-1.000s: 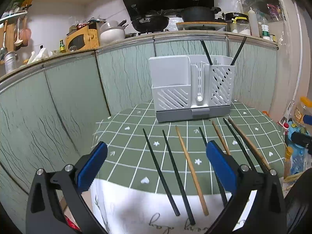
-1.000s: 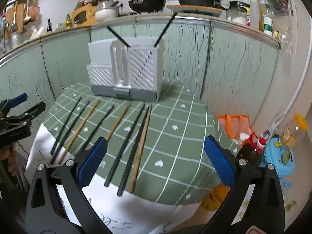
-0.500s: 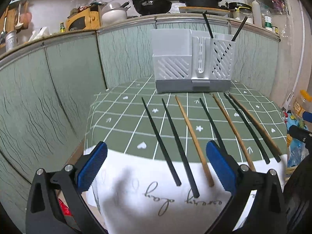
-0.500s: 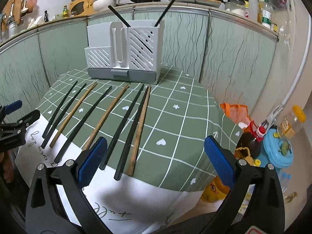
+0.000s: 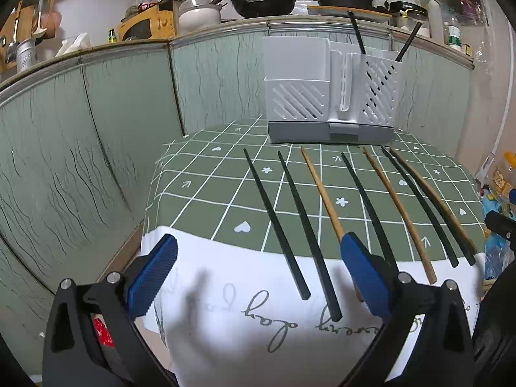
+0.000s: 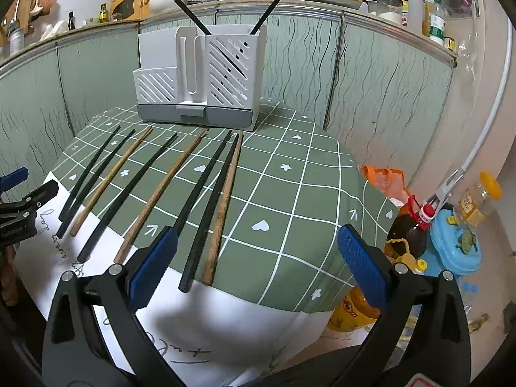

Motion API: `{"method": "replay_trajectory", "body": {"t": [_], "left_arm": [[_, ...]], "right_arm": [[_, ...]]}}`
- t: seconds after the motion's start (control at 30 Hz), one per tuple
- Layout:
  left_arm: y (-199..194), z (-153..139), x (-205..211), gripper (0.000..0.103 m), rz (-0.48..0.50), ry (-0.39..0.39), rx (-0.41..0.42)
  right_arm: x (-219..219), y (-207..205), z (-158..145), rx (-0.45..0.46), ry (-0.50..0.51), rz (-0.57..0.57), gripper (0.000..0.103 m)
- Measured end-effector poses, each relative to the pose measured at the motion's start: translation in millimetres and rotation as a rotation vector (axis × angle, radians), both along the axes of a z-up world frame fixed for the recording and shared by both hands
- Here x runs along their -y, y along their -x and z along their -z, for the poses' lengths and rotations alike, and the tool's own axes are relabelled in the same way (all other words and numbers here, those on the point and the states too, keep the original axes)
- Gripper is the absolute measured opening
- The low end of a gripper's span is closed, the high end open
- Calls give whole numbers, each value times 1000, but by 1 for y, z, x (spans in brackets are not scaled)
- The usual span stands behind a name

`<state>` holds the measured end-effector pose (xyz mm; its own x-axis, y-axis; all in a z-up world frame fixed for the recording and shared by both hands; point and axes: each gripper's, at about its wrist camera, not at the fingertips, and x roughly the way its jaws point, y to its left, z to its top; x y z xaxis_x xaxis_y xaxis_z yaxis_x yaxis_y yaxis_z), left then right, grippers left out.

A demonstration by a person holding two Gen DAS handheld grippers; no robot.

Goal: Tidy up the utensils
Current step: 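Withdraw the open left tool from the holder back over the chopsticks, then close the left tool on a black chopstick while the right tool grasps a wooden chopstick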

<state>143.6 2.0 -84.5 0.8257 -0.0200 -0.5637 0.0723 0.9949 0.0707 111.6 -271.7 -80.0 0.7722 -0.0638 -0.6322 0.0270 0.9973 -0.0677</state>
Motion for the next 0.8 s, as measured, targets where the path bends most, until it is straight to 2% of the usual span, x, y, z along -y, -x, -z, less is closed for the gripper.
{"method": "replay_trajectory", "body": {"t": [0.3, 0.37, 0.53, 0.8], "left_arm": [[3, 10, 2, 98, -22, 12, -3], [4, 13, 1, 94, -24, 27, -11], [1, 19, -2, 80, -31, 59, -37], [-5, 28, 4, 63, -33, 42, -76]], "right_arm": [[0, -1, 10, -8, -10, 12, 91], [3, -3, 16, -21, -40, 10, 83], [7, -8, 29, -33, -91, 5, 72], [8, -8, 33, -35, -95, -4, 66]]}}
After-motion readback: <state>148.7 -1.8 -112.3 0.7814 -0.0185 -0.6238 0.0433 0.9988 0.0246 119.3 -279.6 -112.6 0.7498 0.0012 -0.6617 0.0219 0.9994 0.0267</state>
